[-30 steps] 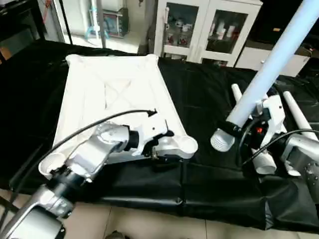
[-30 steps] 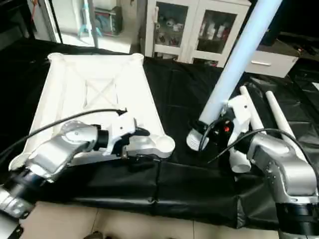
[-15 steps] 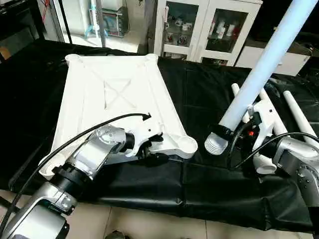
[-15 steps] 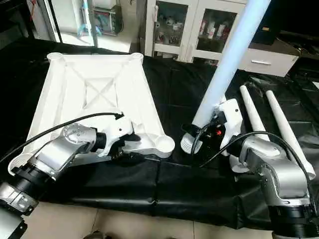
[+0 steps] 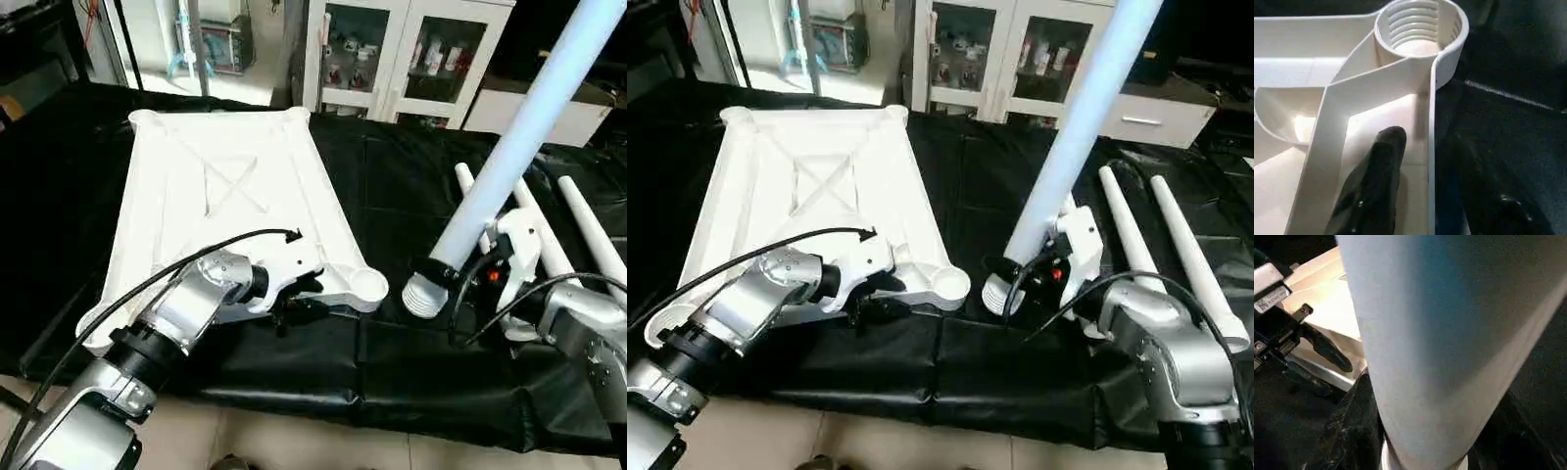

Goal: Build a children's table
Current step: Pick table leg, then insert table leg to table base

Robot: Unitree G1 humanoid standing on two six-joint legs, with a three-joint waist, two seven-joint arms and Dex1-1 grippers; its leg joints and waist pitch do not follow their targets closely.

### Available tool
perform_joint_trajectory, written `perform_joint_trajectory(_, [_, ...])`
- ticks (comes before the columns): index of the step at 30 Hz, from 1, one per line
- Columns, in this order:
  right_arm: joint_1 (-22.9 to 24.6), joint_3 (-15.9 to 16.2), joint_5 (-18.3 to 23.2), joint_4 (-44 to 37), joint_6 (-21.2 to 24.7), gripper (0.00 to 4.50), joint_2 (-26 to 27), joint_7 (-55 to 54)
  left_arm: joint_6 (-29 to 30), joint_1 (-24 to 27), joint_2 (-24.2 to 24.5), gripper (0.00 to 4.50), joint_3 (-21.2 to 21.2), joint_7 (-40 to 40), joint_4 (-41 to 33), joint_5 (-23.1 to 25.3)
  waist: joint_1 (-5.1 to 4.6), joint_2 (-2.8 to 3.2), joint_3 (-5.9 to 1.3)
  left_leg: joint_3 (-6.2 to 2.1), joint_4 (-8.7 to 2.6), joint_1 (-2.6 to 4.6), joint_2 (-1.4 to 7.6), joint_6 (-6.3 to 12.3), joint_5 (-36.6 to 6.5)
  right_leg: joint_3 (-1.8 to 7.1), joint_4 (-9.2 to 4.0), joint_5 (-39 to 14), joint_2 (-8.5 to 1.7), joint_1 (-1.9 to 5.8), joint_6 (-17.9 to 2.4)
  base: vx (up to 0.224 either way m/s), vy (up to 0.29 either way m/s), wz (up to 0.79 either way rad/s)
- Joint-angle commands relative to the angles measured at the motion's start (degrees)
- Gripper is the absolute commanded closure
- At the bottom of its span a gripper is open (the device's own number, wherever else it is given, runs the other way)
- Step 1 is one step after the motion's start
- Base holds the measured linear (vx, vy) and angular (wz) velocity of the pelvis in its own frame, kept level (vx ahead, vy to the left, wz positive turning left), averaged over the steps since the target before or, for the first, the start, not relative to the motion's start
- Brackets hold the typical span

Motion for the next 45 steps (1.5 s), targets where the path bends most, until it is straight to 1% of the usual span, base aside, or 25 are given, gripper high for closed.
perform_joint_trajectory(1, [0.1,-0.9,0.5,-2.0,-0.1,2.62,-0.1,-0.5,0.1,-0.1,0.4,2.95,-1.4,-0.7,0.1,1.6,0.06,0.35,-3.70,-2.23,-5.16,1.20,3.84,-2.30,-15.4,2.67,-5.17,-16.4,-4.64,2.14,-11.0,0.000,0.000,0.00])
perform_joint_trajectory(7, [0.3,-1.9,1.5,-2.8,0.1,2.62,0.6,-1.0,-1.0,1.5,0.9,3.41,-1.7,-1.8,-0.2,2.6,-0.02,0.73,-3.79,-2.20,-5.14,1.16,3.87,-1.85,-14.7,2.68,-5.29,-17.8,-4.67,1.99,-10.4,0.000,0.000,0.00])
perform_joint_trajectory(10, [0.4,-2.1,2.3,-3.4,0.5,2.62,0.7,-0.8,-1.9,2.4,1.4,3.72,-1.8,-2.8,-0.6,2.5,-0.09,0.67,-3.78,-2.19,-5.26,1.16,3.95,-1.78,-14.7,2.65,-5.26,-17.1,-4.58,1.91,-10.6,0.000,0.000,0.00])
perform_joint_trajectory(13, [0.7,-1.9,3.6,-4.6,1.2,2.62,0.4,0.2,-3.3,4.3,2.8,3.84,-2.4,-5.2,-2.5,2.4,-0.16,0.81,-3.72,-2.16,-5.31,1.16,3.95,-1.67,-14.9,2.70,-5.21,-16.8,-4.59,1.85,-10.5,0.000,0.000,0.00])
perform_joint_trajectory(15, [0.7,-1.9,3.8,-4.8,1.2,2.62,0.3,0.5,-3.3,4.6,2.9,4.06,-2.5,-5.7,-3.0,2.3,-0.19,0.81,-3.70,-2.10,-5.35,1.22,3.95,-1.67,-15.0,2.72,-5.21,-16.9,-4.53,1.80,-10.5,0.000,0.000,0.00])
perform_joint_trajectory(16, [0.8,-2.6,5.6,-5.6,2.0,2.62,0.4,1.2,-3.7,6.1,4.4,4.15,-2.9,-7.6,-6.3,1.6,-0.16,0.72,-3.63,-2.19,-5.42,1.24,4.06,-1.67,-15.2,2.76,-5.23,-17.4,-4.69,1.88,-10.4,0.000,0.000,0.00])
perform_joint_trajectory(17, [0.9,-2.9,6.3,-5.9,2.3,2.62,0.3,1.6,-3.0,6.7,5.0,4.19,-3.0,-8.2,-7.9,1.2,-0.16,0.95,-3.62,-2.17,-5.49,1.24,4.13,-1.62,-15.2,2.79,-5.17,-17.2,-4.67,1.82,-10.4,0.000,0.000,0.00])
perform_joint_trajectory(19, [0.9,-2.9,6.3,-5.9,2.3,2.62,0.3,1.6,-3.0,6.7,5.0,4.23,-3.0,-8.2,-7.9,1.2,-0.19,0.96,-3.54,-2.01,-5.52,1.45,4.01,-1.75,-15.6,2.74,-5.37,-17.9,-4.47,1.54,-10.3,0.000,0.000,0.00])
perform_joint_trajectory(20, [0.7,-2.5,7.3,-6.1,2.7,2.63,-0.2,3.3,-2.4,7.9,6.3,4.34,-3.2,-8.5,-10.7,1.6,-0.08,2.03,-3.35,-2.15,-5.59,1.54,4.03,-2.29,-16.5,2.78,-5.32,-17.9,-4.48,1.37,-10.5,0.000,0.000,0.00])
perform_joint_trajectory(22, [0.6,-2.1,7.6,-5.9,2.7,2.63,-0.5,4.1,-2.1,8.3,6.7,4.50,-3.3,-8.3,-11.5,1.9,-0.35,1.40,-3.41,-2.19,-5.72,1.49,4.03,-2.44,-17.4,2.70,-5.35,-17.7,-4.35,1.63,-10.4,0.000,0.000,0.00])
perform_joint_trajectory(23, [0.0,-1.6,8.5,-5.5,3.4,2.63,-0.7,5.0,-1.9,8.7,7.0,4.50,-3.4,-7.8,-12.1,2.9,-0.44,0.98,-3.21,-2.14,-5.76,1.28,3.98,-2.10,-16.9,2.78,-5.42,-18.2,-4.42,1.62,-10.3,0.000,0.000,0.00])
perform_joint_trajectory(24, [-0.2,-1.4,9.4,-5.6,4.5,2.63,-0.8,5.7,-1.7,8.9,7.1,4.50,-3.4,-7.7,-12.4,3.3,-0.47,1.09,-3.19,-2.12,-5.71,1.31,3.95,-1.84,-16.6,2.81,-5.54,-18.9,-4.47,1.63,-10.1,0.000,0.000,0.00])
perform_joint_trajectory(25, [-0.1,-1.1,9.8,-5.7,5.0,2.63,-1.2,6.4,-1.5,8.9,7.0,4.50,-3.4,-7.6,-12.7,3.4,-0.57,0.62,-3.15,-2.05,-5.68,1.28,3.95,-1.61,-16.2,2.81,-5.61,-19.1,-4.45,1.63,-9.9,0.000,0.000,0.00])
perform_joint_trajectory(27, [0.3,0.4,9.8,-6.0,5.6,2.63,-2.2,8.3,-1.0,9.1,6.7,4.50,-3.4,-7.6,-13.3,3.3,-0.47,0.73,-3.20,-2.05,-5.63,1.26,3.98,-1.12,-14.9,2.81,-5.52,-18.8,-4.49,1.70,-9.9,0.000,0.000,0.00])
perform_joint_trajectory(30, [-0.7,1.8,9.0,-4.6,5.5,2.63,-1.9,8.7,-0.3,9.0,5.8,4.50,-3.6,-7.3,-13.8,3.5,-0.47,0.05,-3.22,-1.84,-5.62,1.15,4.02,-0.21,-12.1,2.77,-5.38,-16.7,-4.49,1.70,-10.1,0.000,0.000,0.00])
perform_joint_trajectory(31, [-1.3,2.0,8.8,-4.1,5.5,2.63,-1.7,8.5,-0.2,8.9,5.6,4.50,-3.6,-7.3,-13.7,3.5,-0.47,0.30,-3.23,-1.80,-5.60,1.22,4.00,-0.07,-11.5,2.74,-5.35,-16.2,-4.46,1.64,-10.3,0.000,0.000,0.00])
perform_joint_trajectory(32, [-2.2,2.3,8.6,-3.5,5.5,2.63,-1.5,8.7,0.0,8.8,5.4,4.50,-3.7,-7.1,-13.8,3.6,-0.60,-0.07,-3.13,-1.79,-5.63,1.16,4.01,0.07,-11.3,2.71,-5.35,-16.2,-4.43,1.62,-10.4,0.000,0.000,0.00])
perform_joint_trajectory(33, [-2.3,2.3,8.6,-3.4,5.5,2.63,-1.5,8.7,0.1,8.8,5.4,4.50,-3.7,-7.1,-13.8,3.6,-0.49,0.09,-3.06,-1.73,-5.61,1.29,4.00,0.04,-11.6,2.77,-5.49,-17.0,-4.52,1.51,-10.3,0.000,0.000,0.00])
perform_joint_trajectory(34, [-2.9,2.5,8.5,-3.0,5.6,2.63,-1.3,8.7,0.2,8.8,5.4,4.50,-3.8,-7.1,-13.9,3.8,-0.52,-0.03,-3.00,-1.72,-5.64,1.32,4.02,0.00,-11.8,2.77,-5.56,-17.4,-4.52,1.48,-10.2,0.000,0.000,0.00])
perform_joint_trajectory(36, [-5.5,4.6,6.2,-0.5,4.4,2.63,-0.9,8.5,0.6,8.7,5.1,4.50,-3.9,-7.1,-14.2,4.0,-0.59,-0.23,-2.95,-1.73,-5.71,1.30,4.00,-0.10,-11.9,2.74,-5.57,-18.0,-4.44,1.46,-9.9,0.000,0.000,0.00])
perform_joint_trajectory(37, [-5.5,4.6,6.2,-0.5,4.4,2.63,-0.9,8.5,0.6,8.7,5.1,4.50,-3.9,-7.1,-14.2,4.0,-0.73,-0.04,-2.97,-1.84,-5.77,1.22,3.95,-0.48,-11.9,2.67,-5.49,-18.5,-4.45,1.45,-9.9,0.000,0.000,0.00])
perform_joint_trajectory(39, [-6.6,5.7,5.9,0.5,4.3,2.64,-0.8,8.6,1.0,8.8,5.3,4.50,-4.0,-7.5,-14.7,4.3,-0.64,-0.32,-2.87,-1.73,-5.73,1.47,4.02,-0.63,-12.6,2.81,-5.69,-19.0,-4.53,1.26,-9.5,0.000,0.000,0.00])
perform_joint_trajectory(43, [-7.4,7.3,5.9,1.3,4.9,2.64,-0.5,9.6,1.2,9.0,5.4,4.50,-4.2,-7.7,-15.2,4.7,-0.64,-0.47,-2.90,-1.73,-5.79,1.33,4.07,-0.44,-11.7,2.79,-5.49,-17.3,-4.48,1.41,-9.5,0.000,0.000,0.00])
perform_joint_trajectory(44, [-7.5,7.9,6.1,1.5,5.2,2.64,-0.5,10.2,1.2,9.0,5.4,4.50,-4.2,-7.7,-15.2,4.8,-0.65,-0.68,-2.89,-1.74,-5.81,1.29,4.07,-0.33,-11.6,2.76,-5.48,-17.2,-4.48,1.45,-9.6,0.000,0.000,0.00])
perform_joint_trajectory(45, [-7.6,8.5,5.9,1.8,5.3,2.64,-0.4,10.6,1.3,9.0,5.2,4.50,-4.2,-7.7,-15.1,5.0,-0.56,-0.58,-2.84,-1.74,-5.84,1.31,4.11,-0.27,-11.6,2.79,-5.50,-17.1,-4.54,1.41,-9.7,0.000,0.000,0.00])
